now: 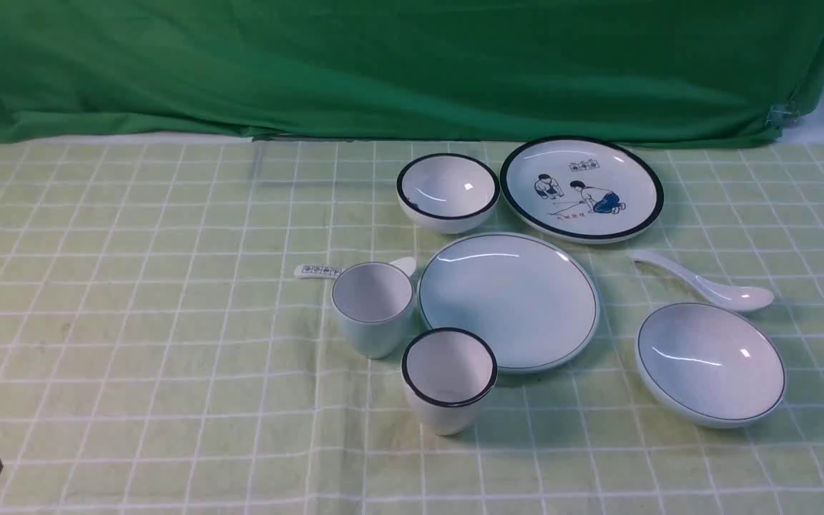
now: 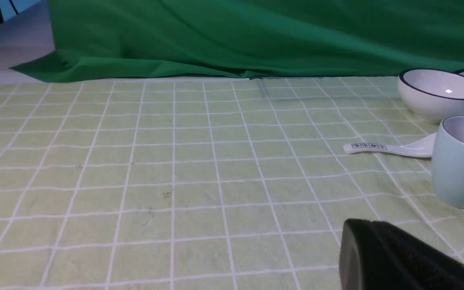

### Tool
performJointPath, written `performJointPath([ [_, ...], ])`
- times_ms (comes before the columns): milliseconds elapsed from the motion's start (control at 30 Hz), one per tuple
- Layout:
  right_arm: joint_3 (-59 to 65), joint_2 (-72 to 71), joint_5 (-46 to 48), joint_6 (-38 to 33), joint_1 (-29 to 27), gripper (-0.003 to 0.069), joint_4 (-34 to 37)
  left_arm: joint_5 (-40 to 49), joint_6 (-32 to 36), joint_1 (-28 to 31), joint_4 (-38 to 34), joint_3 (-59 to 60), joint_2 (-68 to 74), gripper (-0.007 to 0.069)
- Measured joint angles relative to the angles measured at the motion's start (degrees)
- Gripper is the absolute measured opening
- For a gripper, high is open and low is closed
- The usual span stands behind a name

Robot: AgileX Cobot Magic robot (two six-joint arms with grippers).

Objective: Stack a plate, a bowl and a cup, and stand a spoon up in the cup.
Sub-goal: Use the right arm to grab a blue rice bowl

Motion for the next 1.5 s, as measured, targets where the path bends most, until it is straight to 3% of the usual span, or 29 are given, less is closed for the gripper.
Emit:
performJointPath([
  [667,0.00,0.00,0.00,0.00,0.00,0.0239,0.00,-0.55,0.02,0.00,-0.09,0.00,0.00,0.0003],
  [1000,0.00,0.00,0.00,0.00,0.00,0.0239,0.00,-16.99,-8.98,0.00,-30.45,0.00,0.00,0.0003],
  [1100,0.00,0.00,0.00,0.00,0.00,0.0239,0.00,-21.28,-9.43,0.00,-29.71,-0.06,-0.05,0.0003],
  [1233,0.00,0.00,0.00,0.00,0.00,0.0239,0.00,-13.60,-10.30,0.05,-23.60,-5.94,1.46,0.0003],
  [1333,0.00,0.00,0.00,0.00,0.00,0.0239,0.00,0.43,-7.32,0.05,-19.14,-16.35,9.46,0.0003],
  [1367,0.00,0.00,0.00,0.00,0.00,0.0239,0.00,1.19,-6.89,0.05,-18.95,-17.59,10.74,0.0003],
  [1500,0.00,0.00,0.00,0.00,0.00,0.0239,0.00,16.28,5.86,0.05,-17.62,-30.48,27.88,0.0003],
])
